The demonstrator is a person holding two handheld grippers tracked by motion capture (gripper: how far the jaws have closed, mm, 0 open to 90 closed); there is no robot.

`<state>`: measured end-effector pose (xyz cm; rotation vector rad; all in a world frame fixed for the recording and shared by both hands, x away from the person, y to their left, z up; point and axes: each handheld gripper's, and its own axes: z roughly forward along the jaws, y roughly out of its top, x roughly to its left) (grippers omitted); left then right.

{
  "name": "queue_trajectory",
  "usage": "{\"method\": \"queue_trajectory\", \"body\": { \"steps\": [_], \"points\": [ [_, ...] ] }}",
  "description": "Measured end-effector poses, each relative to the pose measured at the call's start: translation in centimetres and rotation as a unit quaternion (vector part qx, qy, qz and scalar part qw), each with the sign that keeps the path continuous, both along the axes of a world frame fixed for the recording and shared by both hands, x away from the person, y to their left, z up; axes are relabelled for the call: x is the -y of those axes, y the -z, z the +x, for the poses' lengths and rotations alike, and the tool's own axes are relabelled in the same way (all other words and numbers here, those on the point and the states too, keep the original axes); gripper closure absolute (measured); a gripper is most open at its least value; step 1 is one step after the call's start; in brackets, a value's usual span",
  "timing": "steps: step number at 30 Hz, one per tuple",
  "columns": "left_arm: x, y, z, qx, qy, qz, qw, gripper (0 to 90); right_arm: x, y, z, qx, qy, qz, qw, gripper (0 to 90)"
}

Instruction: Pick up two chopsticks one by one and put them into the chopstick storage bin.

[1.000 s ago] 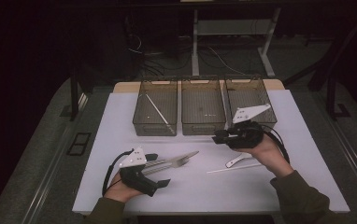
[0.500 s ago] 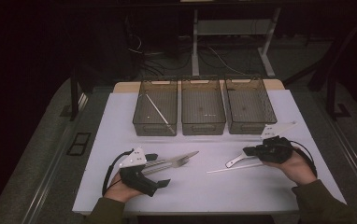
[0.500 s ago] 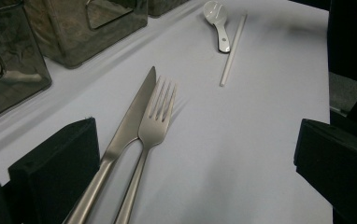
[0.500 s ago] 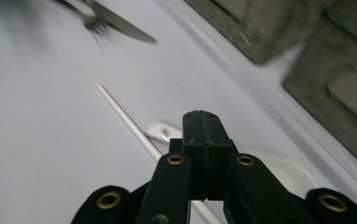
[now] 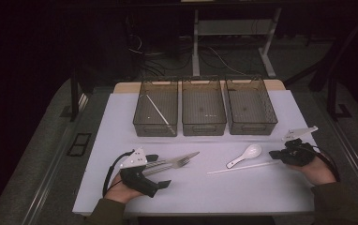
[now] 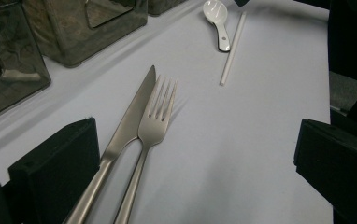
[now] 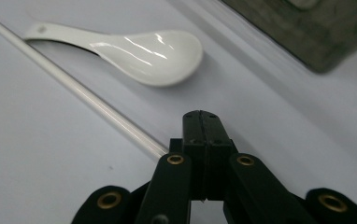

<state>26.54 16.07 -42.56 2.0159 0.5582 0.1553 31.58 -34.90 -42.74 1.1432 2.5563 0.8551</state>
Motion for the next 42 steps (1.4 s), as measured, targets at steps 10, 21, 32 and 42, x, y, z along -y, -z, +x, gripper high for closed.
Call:
{"method": "queue_trajectory", "body": {
  "steps": [10,21,32,42],
  "points": [
    [0.1,0.0,0.0,0.0,0.002,0.001,1.0,0.0,1.5,1.0,0.1,-0.019,0.017,-0.011,0.9996,89.7],
    [0.1,0.0,-0.1,-0.001,0.002,0.003,1.0,0.0,1.6,0.0,-1.0,-0.003,0.011,0.017,0.9998,89.6],
    [0.2,0.0,-0.1,-0.001,0.004,0.003,1.0,0.0,-2.6,-0.4,-1.3,-0.001,-0.102,0.049,0.9936,72.3],
    [0.2,0.1,-0.1,-0.002,0.007,0.005,1.0,0.0,-5.0,0.4,-1.0,-0.008,-0.154,0.031,0.9876,72.3]
  ]
}}
